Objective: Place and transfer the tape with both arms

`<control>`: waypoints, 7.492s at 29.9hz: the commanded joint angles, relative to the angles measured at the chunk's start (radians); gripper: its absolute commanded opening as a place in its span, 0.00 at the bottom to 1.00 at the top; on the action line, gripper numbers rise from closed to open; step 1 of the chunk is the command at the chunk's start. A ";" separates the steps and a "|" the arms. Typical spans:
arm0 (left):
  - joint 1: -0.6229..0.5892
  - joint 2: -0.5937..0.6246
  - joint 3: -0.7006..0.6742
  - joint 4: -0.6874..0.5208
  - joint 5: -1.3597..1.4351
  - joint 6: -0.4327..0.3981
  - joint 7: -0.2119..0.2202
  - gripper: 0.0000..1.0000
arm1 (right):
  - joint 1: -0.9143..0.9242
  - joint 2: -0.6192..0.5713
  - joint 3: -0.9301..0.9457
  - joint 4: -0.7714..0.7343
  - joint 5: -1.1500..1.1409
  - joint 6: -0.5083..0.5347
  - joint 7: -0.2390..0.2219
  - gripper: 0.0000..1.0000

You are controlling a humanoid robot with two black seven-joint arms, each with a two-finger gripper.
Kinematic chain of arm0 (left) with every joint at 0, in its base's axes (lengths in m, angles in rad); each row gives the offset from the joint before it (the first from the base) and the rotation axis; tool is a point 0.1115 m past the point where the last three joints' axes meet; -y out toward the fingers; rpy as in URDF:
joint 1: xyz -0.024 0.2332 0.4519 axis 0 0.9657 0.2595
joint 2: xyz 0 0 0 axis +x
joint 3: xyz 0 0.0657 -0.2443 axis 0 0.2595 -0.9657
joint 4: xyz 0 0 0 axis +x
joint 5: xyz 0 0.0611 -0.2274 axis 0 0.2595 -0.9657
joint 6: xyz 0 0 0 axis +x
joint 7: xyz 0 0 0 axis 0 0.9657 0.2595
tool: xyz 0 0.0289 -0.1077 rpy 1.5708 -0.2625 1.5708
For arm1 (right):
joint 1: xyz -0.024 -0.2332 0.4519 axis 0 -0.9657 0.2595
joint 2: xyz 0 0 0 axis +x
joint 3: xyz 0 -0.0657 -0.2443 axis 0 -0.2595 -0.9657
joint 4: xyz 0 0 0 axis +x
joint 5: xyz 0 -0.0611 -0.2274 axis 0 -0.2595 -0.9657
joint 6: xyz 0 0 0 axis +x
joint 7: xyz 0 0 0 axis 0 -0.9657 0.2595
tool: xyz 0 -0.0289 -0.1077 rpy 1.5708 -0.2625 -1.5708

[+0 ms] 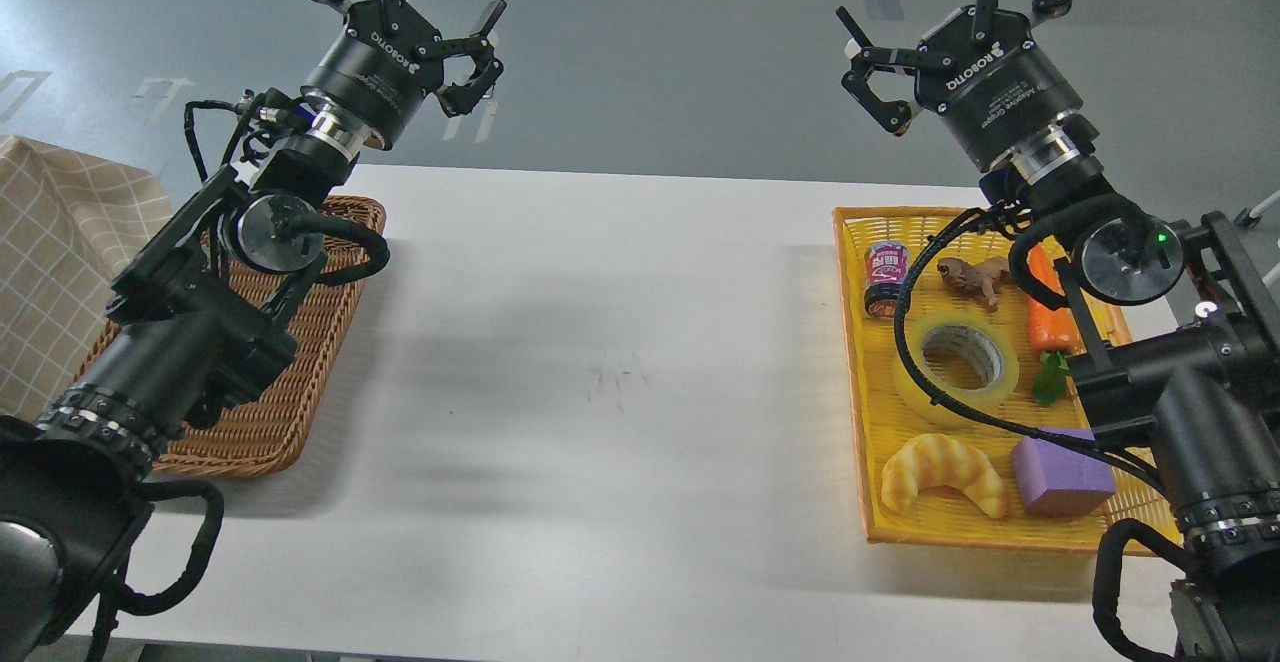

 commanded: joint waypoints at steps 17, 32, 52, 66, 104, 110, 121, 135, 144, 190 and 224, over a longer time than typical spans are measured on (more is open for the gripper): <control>-0.006 0.001 0.000 -0.002 0.002 0.000 0.000 0.98 | -0.002 -0.053 -0.011 0.006 -0.012 0.000 0.005 1.00; -0.006 0.001 0.002 0.000 0.002 0.000 0.000 0.98 | -0.035 -0.290 -0.016 0.015 -0.143 0.000 -0.001 1.00; -0.006 0.001 0.000 -0.002 0.002 0.000 0.000 0.99 | -0.037 -0.709 -0.243 0.155 -0.194 0.000 -0.001 1.00; -0.009 0.001 0.002 -0.003 0.002 0.000 0.000 0.98 | -0.097 -1.034 -0.394 0.343 -0.263 0.000 0.000 1.00; -0.006 0.004 0.002 -0.008 0.004 0.000 0.000 0.98 | -0.078 -0.829 -0.598 0.388 -1.309 0.000 0.002 1.00; -0.006 0.004 0.003 -0.008 0.004 0.000 0.000 0.98 | -0.078 -0.785 -0.660 0.385 -1.398 0.000 -0.003 1.00; -0.003 0.001 0.002 -0.008 0.004 0.000 0.000 0.99 | -0.078 -0.711 -0.733 0.384 -1.464 0.000 -0.034 0.96; -0.002 0.001 0.002 -0.008 0.004 0.000 0.000 0.99 | -0.078 -0.660 -0.790 0.362 -1.498 0.000 -0.038 0.88; -0.002 0.001 0.002 -0.008 0.004 0.000 0.000 0.98 | -0.078 -0.628 -0.796 0.321 -1.498 0.000 -0.038 0.82; -0.002 0.001 0.002 -0.006 0.002 0.000 0.000 0.99 | -0.041 -0.573 -0.816 0.279 -1.483 0.000 -0.038 0.00; -0.015 0.011 -0.017 -0.006 0.001 0.000 -0.002 0.98 | 0.284 -0.769 -0.806 0.537 -1.365 0.000 -0.038 0.00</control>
